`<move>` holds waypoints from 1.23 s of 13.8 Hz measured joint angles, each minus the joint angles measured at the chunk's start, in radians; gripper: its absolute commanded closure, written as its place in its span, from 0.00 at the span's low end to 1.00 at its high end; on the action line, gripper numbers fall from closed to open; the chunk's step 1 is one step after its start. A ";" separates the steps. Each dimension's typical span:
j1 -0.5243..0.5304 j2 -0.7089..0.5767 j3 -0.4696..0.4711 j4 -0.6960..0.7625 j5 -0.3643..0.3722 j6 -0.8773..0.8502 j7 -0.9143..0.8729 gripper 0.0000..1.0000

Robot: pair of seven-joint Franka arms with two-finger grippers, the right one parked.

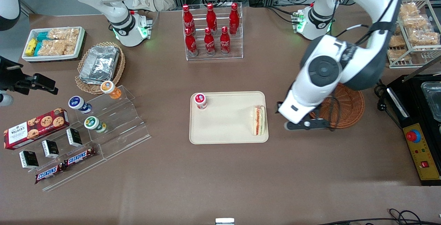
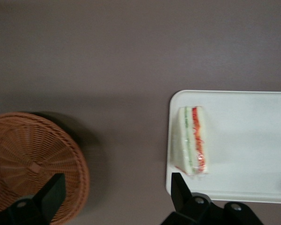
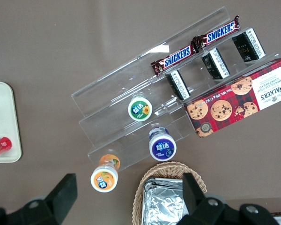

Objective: Place sandwich from basket to tray

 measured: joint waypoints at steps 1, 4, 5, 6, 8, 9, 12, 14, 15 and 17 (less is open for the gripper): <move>0.028 -0.012 0.001 0.000 -0.002 -0.011 0.045 0.00; 0.103 -0.050 0.018 0.000 -0.004 -0.024 0.177 0.00; 0.112 -0.068 0.047 0.000 -0.011 -0.031 0.215 0.00; 0.113 -0.088 0.084 0.000 -0.036 -0.044 0.258 0.00; 0.096 -0.136 0.182 -0.001 -0.096 -0.068 0.361 0.00; 0.072 -0.158 0.239 -0.001 -0.110 -0.087 0.400 0.00; 0.018 -0.209 0.362 -0.002 -0.126 -0.122 0.497 0.00; -0.002 -0.232 0.423 -0.003 -0.129 -0.146 0.554 0.00; -0.004 -0.240 0.440 -0.003 -0.131 -0.152 0.566 0.00; -0.004 -0.247 0.451 -0.003 -0.153 -0.155 0.571 0.00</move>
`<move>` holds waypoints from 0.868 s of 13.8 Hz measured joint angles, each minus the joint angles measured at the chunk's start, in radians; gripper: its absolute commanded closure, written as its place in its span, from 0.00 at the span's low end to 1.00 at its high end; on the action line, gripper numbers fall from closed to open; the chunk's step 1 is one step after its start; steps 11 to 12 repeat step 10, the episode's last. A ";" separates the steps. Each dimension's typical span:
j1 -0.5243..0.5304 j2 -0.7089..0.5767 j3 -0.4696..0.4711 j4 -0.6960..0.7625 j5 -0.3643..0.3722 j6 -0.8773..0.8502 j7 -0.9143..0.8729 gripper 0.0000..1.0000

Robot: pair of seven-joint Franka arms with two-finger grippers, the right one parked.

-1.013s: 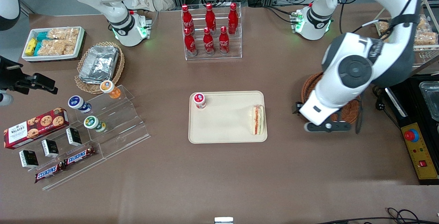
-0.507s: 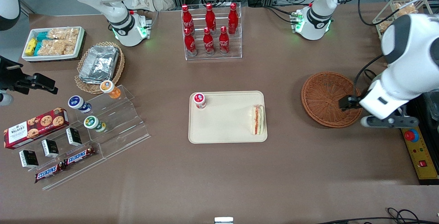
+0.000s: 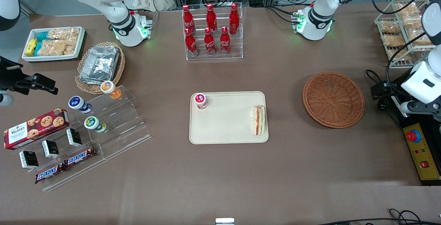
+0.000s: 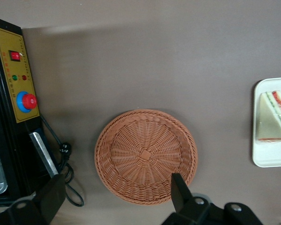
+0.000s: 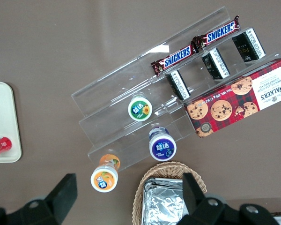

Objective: Place sandwich from basket to tray

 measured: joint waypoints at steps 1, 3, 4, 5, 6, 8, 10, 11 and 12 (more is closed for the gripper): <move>-0.001 0.000 0.000 0.000 -0.010 0.000 0.000 0.00; -0.003 0.000 0.000 0.000 -0.015 0.000 0.000 0.00; -0.004 0.000 0.000 0.000 -0.016 0.000 0.000 0.00; -0.004 0.000 0.000 0.000 -0.016 0.000 0.000 0.00; -0.004 0.000 0.000 0.000 -0.016 0.000 0.000 0.00; -0.004 0.000 0.000 0.000 -0.017 0.000 0.000 0.00; -0.004 0.000 0.000 0.000 -0.017 0.000 0.000 0.00; -0.004 0.000 0.000 0.000 -0.017 0.000 0.000 0.00; -0.004 0.000 0.000 0.000 -0.017 0.000 0.000 0.00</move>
